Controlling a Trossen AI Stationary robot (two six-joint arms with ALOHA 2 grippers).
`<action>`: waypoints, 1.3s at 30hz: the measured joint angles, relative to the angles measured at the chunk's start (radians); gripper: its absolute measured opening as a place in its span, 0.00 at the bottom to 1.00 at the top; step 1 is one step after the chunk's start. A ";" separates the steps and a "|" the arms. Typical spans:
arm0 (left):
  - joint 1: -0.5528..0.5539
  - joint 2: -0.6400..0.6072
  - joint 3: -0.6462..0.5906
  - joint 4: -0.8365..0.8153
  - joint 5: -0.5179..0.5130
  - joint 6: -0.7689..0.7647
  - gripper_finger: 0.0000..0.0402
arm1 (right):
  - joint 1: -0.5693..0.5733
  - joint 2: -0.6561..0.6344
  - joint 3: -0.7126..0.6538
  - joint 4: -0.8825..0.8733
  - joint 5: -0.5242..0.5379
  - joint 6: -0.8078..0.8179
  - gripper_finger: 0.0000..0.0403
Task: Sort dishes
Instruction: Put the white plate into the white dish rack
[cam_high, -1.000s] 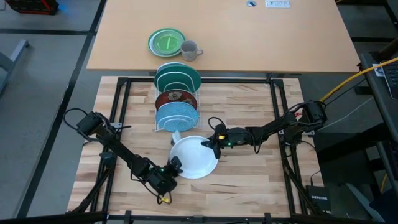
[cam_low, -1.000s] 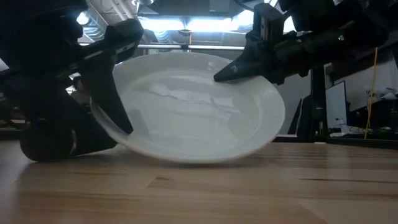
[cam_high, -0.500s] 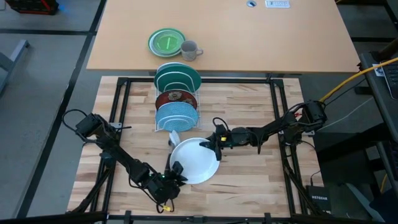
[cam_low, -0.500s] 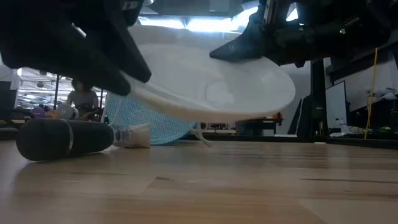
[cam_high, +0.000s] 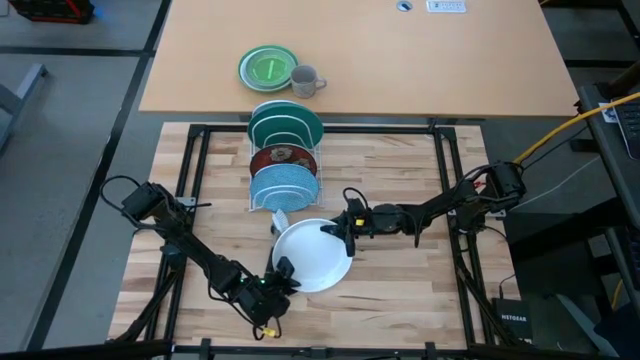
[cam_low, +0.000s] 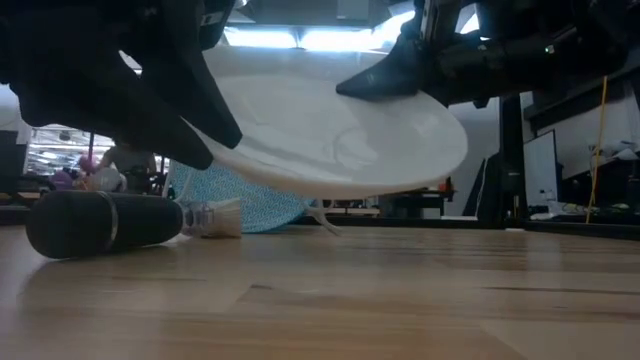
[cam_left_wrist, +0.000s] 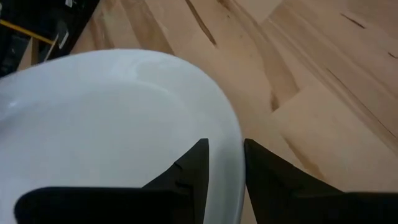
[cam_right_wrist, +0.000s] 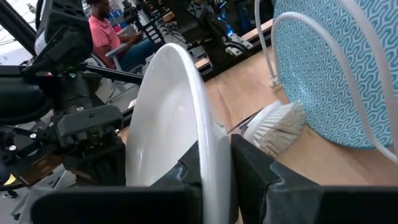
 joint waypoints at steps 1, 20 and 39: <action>0.000 0.000 0.000 -0.001 0.000 -0.011 0.22 | 0.000 0.000 0.000 -0.003 0.005 0.001 0.13; -0.043 -0.001 0.000 -0.150 -0.007 -0.253 0.21 | -0.001 -0.002 0.001 -0.095 0.039 -0.004 0.13; -0.113 -0.321 0.001 -0.156 0.008 -0.660 0.21 | -0.002 0.000 0.000 0.118 0.018 -0.166 0.13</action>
